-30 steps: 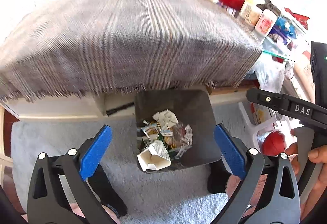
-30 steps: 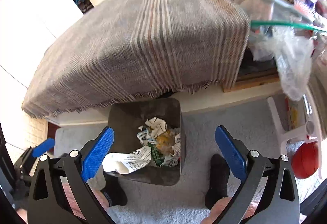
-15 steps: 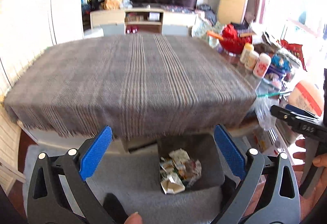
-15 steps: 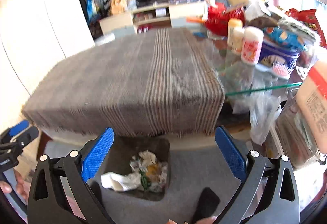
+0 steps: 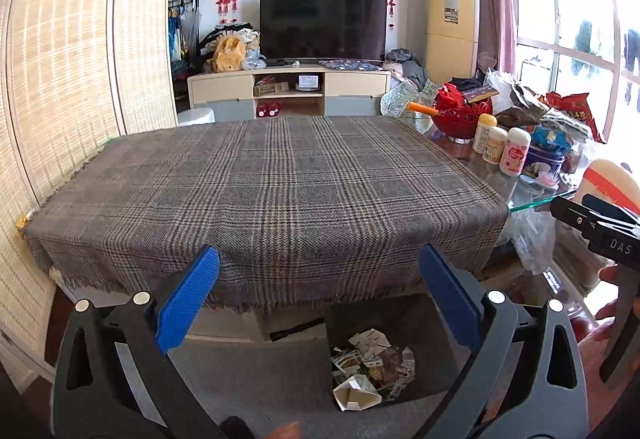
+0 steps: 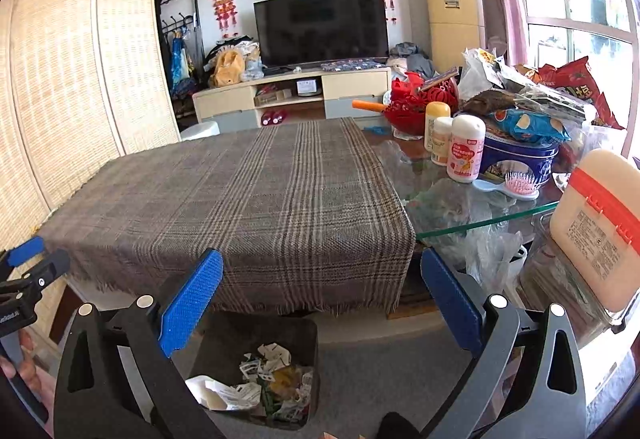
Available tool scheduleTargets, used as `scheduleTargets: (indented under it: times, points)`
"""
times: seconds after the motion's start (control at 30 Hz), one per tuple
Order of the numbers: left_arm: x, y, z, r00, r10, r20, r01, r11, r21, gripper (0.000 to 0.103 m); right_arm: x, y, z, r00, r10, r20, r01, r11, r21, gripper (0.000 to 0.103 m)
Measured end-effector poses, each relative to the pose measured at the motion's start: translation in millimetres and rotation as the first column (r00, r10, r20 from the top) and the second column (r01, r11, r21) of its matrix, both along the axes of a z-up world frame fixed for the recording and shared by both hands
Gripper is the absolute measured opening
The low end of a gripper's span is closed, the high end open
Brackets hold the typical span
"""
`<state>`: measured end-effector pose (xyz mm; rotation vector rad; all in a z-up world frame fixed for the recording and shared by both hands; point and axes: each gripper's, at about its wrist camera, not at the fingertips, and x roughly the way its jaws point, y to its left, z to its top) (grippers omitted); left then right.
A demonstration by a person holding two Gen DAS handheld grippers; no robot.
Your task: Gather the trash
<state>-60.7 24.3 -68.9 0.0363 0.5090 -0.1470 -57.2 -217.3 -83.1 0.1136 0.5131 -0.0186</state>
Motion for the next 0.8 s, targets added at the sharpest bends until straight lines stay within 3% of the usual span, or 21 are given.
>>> scheduleTargets:
  times: [0.13, 0.3, 0.8]
  points:
    - [4, 1, -5, 1.000, 0.018, 0.003, -0.018, 1.000, 0.001, 0.095, 4, -5, -6, 1.000, -0.013, -0.022, 0.013, 1.000, 0.012, 0.100]
    - [12, 6, -10, 0.999, 0.044, -0.013, -0.045, 0.998, -0.032, 0.095, 2, -2, 0, 1.000, -0.012, 0.028, 0.012, 1.000, -0.012, 0.100]
    - [13, -5, -10, 1.000, 0.015, 0.002, -0.015, 0.999, -0.038, 0.095, 6, 10, -2, 0.999, 0.029, 0.015, -0.028, 0.999, -0.022, 0.100]
